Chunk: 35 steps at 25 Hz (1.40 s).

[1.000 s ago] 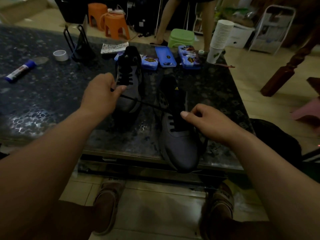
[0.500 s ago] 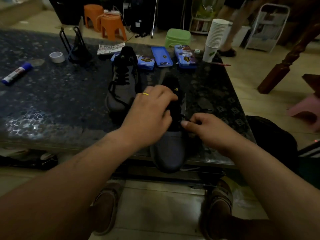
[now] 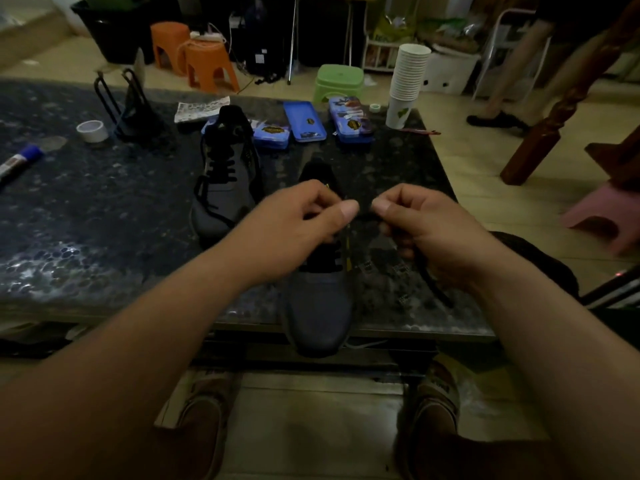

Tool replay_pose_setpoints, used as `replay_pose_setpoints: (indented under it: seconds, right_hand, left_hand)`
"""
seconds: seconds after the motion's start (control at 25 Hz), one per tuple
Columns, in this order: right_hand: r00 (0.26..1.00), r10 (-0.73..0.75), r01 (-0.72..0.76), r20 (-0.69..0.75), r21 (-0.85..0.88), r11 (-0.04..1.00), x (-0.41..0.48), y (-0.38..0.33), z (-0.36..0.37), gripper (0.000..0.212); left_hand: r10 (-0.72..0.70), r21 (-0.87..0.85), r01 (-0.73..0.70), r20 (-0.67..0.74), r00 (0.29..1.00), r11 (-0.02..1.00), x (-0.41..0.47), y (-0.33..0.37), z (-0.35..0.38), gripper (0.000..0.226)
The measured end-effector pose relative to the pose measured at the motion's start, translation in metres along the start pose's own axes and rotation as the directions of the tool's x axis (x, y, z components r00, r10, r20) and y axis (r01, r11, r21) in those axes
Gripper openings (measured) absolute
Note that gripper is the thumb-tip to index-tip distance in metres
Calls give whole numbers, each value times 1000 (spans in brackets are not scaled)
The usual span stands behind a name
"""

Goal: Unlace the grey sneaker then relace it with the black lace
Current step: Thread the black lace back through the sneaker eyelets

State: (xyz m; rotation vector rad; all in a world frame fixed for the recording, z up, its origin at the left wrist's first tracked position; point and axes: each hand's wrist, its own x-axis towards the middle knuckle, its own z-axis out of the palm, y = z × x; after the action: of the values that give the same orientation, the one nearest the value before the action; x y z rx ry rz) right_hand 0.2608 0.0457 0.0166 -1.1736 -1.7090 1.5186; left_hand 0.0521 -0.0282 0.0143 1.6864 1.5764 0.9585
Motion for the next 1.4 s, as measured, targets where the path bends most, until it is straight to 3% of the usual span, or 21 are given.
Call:
replay_pose_setpoints:
  seconds: [0.08,0.16,0.24,0.36,0.44,0.52,0.56,0.64,0.72,0.88,1.04,1.12,1.24,1.4]
  right_hand:
    - [994,-83,83,71,8,997,-3,-8,21,12]
    - [988,-118,118,96,9,993,-1,-11,31,12]
    - [990,-86,86,111,6,996,2,-8,29,10]
    - [994,8,-6,109,-15,1000,4,2,20,8]
    - [997,18,-11,78,-82,997,5,7,16,11]
    - [998,-6,16,56,-187,982,5,8,18,15]
    - [997,-24,39,70,-215,976,6,7,21,14]
    - [987,-56,84,153,-182,980,5,2,30,9]
    - [975,-85,110,205,-116,987,6,-1,33,6]
    - [985,-105,119,136,-99,988,10,1,29,8]
    - [999,20,-19,-26,55,998,27,4,27,12]
    - [980,104,-121,-170,-98,988,38,9,28,31]
    - [976,133,-187,-174,-353,917,43,13,37,55]
    - [985,129,-157,-118,-269,950,46,11,35,37]
  left_hand:
    - [-15,-138,26,77,997,990,0,7,14,57]
    - [-24,-163,41,105,994,986,0,4,15,47]
    - [-44,4,43,48,998,999,-4,-2,-1,32]
    - [-76,199,87,-61,995,976,-12,-23,-30,36]
    - [-114,383,121,-42,993,916,-17,-34,-39,35]
    - [-98,505,115,-60,993,855,-17,-32,-34,15]
    - [-34,468,69,-83,996,881,-16,-24,-27,9]
    - [28,173,-15,-73,997,985,-12,-6,-6,45]
    - [-25,-41,25,-7,1000,999,-8,3,13,56]
    - [-117,0,117,45,992,993,-2,-5,15,21]
    - [-130,-8,130,-81,988,992,5,-18,-4,20]
    - [-184,-55,178,-127,975,982,8,-24,-8,20]
    - [-197,-3,198,-91,976,980,9,-26,1,15]
    - [-136,177,154,-110,985,972,10,-31,13,13]
